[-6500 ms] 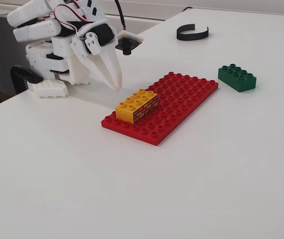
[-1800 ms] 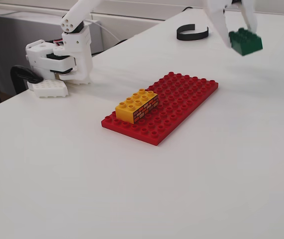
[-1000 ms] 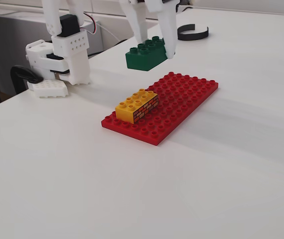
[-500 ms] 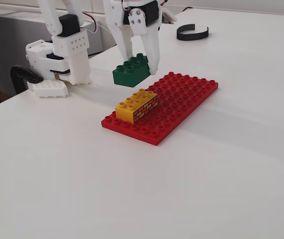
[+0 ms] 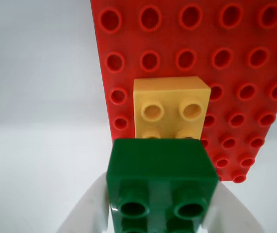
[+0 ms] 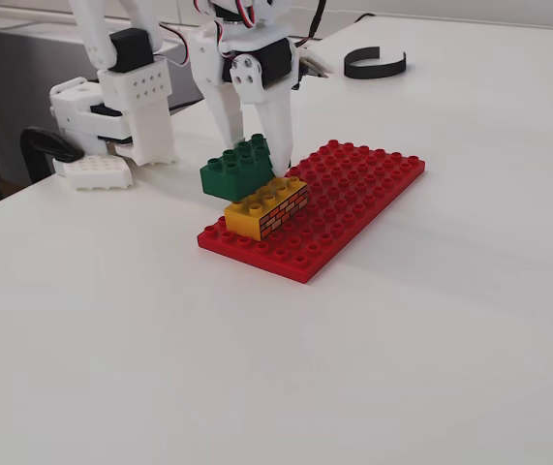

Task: Grab the loose lego brick and stack it on top of the fixed one.

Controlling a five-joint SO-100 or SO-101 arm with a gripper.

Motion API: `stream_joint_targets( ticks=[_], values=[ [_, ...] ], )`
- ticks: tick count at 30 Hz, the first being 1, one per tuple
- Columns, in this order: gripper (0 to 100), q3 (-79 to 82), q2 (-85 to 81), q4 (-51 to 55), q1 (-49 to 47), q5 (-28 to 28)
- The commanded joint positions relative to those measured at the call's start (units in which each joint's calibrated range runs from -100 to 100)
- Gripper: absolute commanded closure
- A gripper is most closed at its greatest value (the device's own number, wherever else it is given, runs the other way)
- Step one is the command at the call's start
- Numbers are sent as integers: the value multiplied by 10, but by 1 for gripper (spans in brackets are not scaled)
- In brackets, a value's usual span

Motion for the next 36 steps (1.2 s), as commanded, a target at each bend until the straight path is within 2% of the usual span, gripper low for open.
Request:
stream_joint_targets(
  ticks=[1,10,18,36],
  values=[
    [92,-2,-15,-4,10,9],
    [92,-5,-13,-28,6,8],
    [92,-15,83,-46,-22,-3],
    [92,-11,74,-38,-62,-18]
  ],
)
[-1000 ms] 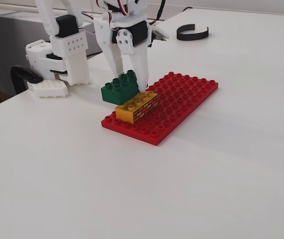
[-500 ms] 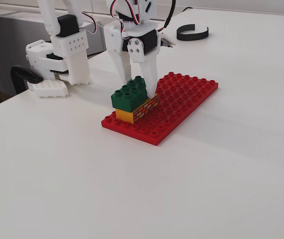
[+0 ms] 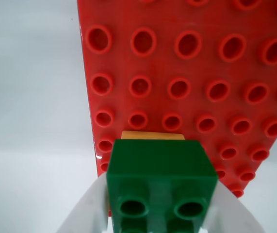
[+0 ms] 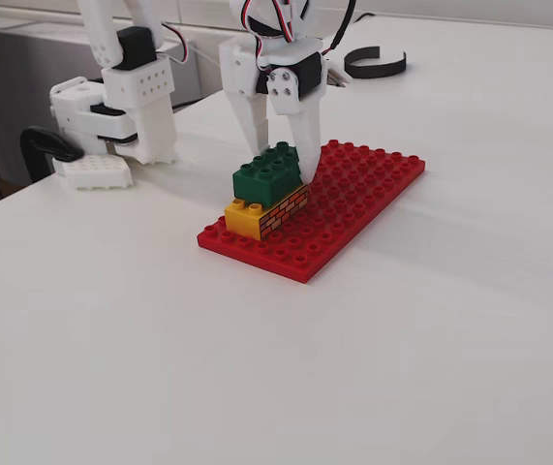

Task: Grab the loose lego brick and stack it on top of the fixed one.

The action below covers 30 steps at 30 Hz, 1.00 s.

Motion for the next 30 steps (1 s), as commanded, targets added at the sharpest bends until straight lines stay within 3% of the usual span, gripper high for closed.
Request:
stream_joint_targets(
  ticks=[1,26,30],
  values=[
    [92,4,-5,1,1,-1],
    [91,24,-5,-7,37,4],
    [83,24,-5,-9,39,4]
  ],
)
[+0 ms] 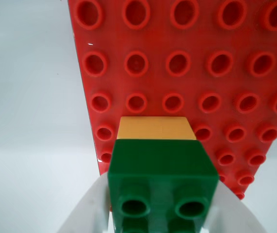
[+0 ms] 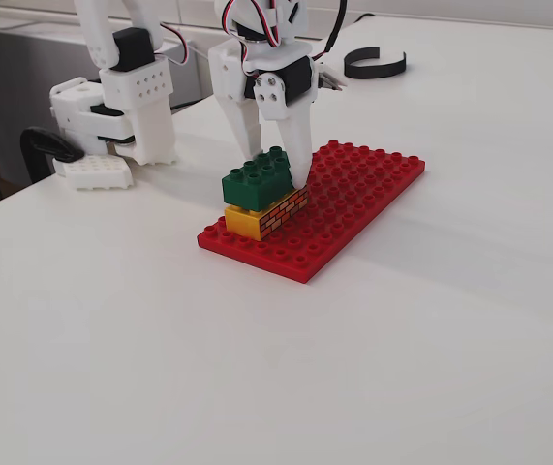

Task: Grab the loose lego brick and stack it on top of the fixed one.

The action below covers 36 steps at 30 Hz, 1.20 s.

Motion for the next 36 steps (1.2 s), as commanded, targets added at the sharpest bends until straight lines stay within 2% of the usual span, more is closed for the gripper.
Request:
stream_joint_targets(
  ticks=[1,3,6,21,29,36],
  values=[
    [79,5,5,-2,5,2],
    [72,5,5,-2,2,2],
    [66,6,5,-2,2,2],
    [66,-26,-1,11,2,2],
    [66,-134,-58,119,0,3],
    [66,-251,-102,233,-62,2]
  ],
)
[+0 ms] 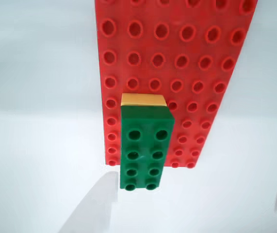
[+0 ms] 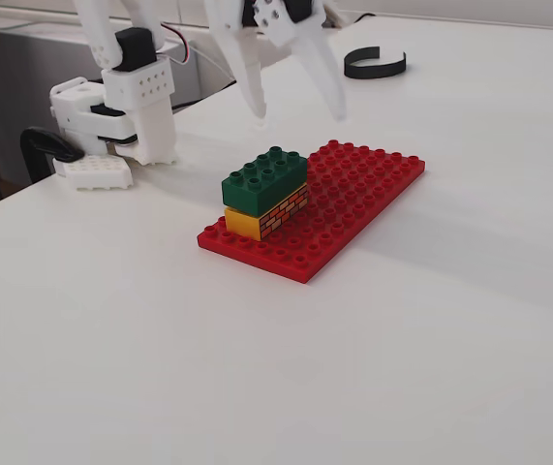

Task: Grab the loose lego brick and stack it on top of the fixed one.

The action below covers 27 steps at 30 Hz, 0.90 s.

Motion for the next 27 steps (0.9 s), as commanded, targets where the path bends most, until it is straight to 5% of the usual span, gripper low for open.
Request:
stream_joint_targets(
  ticks=[1,14,23,27],
  values=[
    [66,-100,-48,63,-37,1],
    [65,-143,-440,67,-79,2],
    [66,348,-802,-174,-26,40],
    [66,523,-898,-204,-30,38]
  ],
)
